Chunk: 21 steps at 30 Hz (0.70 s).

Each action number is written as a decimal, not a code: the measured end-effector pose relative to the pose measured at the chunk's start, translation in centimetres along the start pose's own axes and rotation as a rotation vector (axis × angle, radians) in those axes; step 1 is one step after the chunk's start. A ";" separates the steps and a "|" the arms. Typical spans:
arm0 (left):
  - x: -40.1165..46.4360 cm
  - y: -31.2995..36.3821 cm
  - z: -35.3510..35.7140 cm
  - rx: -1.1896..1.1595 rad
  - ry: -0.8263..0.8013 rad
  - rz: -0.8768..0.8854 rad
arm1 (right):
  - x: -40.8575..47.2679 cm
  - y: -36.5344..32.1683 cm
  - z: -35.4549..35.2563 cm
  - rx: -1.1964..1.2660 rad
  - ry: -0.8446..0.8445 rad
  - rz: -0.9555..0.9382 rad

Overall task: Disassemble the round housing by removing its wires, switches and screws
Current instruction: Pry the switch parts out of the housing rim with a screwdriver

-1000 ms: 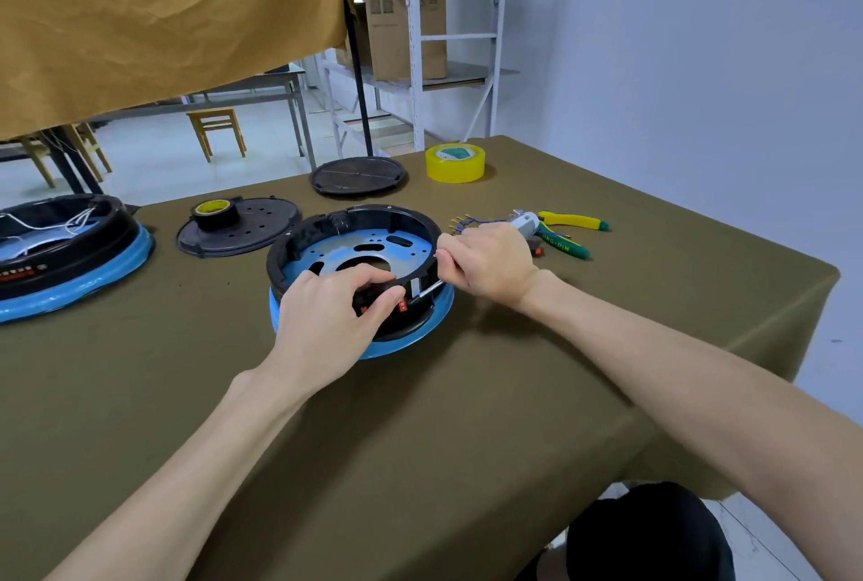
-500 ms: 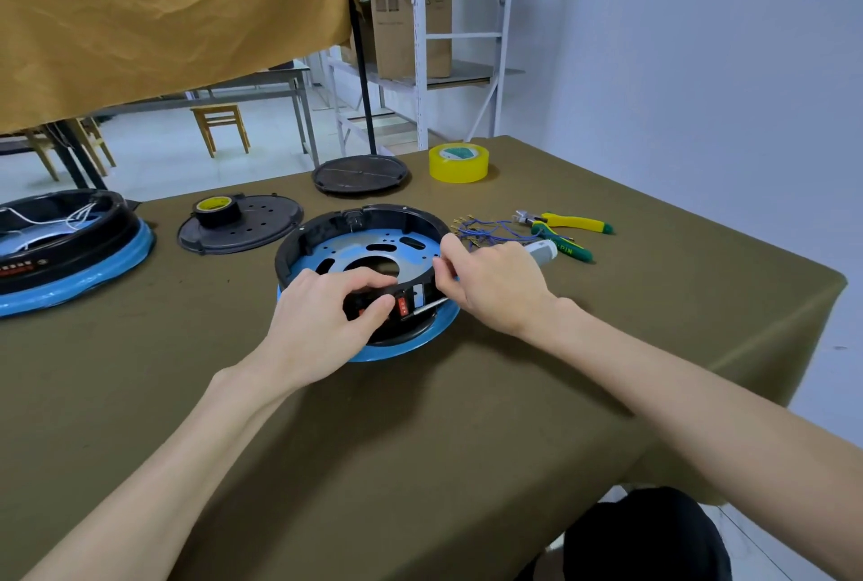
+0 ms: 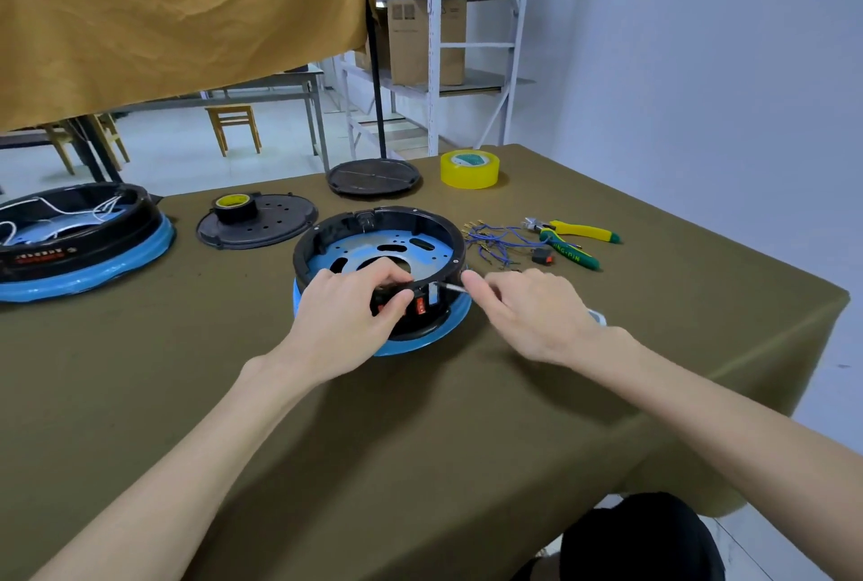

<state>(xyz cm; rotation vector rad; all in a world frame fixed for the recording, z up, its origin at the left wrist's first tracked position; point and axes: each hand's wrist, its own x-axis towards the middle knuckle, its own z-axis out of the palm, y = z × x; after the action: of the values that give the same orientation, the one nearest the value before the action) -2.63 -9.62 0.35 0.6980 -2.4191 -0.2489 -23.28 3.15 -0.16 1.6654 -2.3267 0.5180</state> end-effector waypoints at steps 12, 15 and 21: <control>0.1 0.9 -0.7 -0.044 -0.174 -0.022 | -0.1 -3.9 -1.0 0.533 -0.023 0.038; -0.5 0.6 -0.6 -0.103 -0.124 0.046 | 0.7 -4.7 -0.9 0.403 -0.068 0.036; -1.0 0.7 0.1 -0.049 0.047 0.074 | 1.2 -5.4 -1.0 0.255 -0.046 -0.065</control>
<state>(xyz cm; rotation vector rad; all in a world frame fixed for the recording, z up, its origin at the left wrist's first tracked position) -2.31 -8.49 0.00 0.5849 -2.3804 -0.2576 -18.54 0.99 2.00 1.8756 -2.3090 0.7998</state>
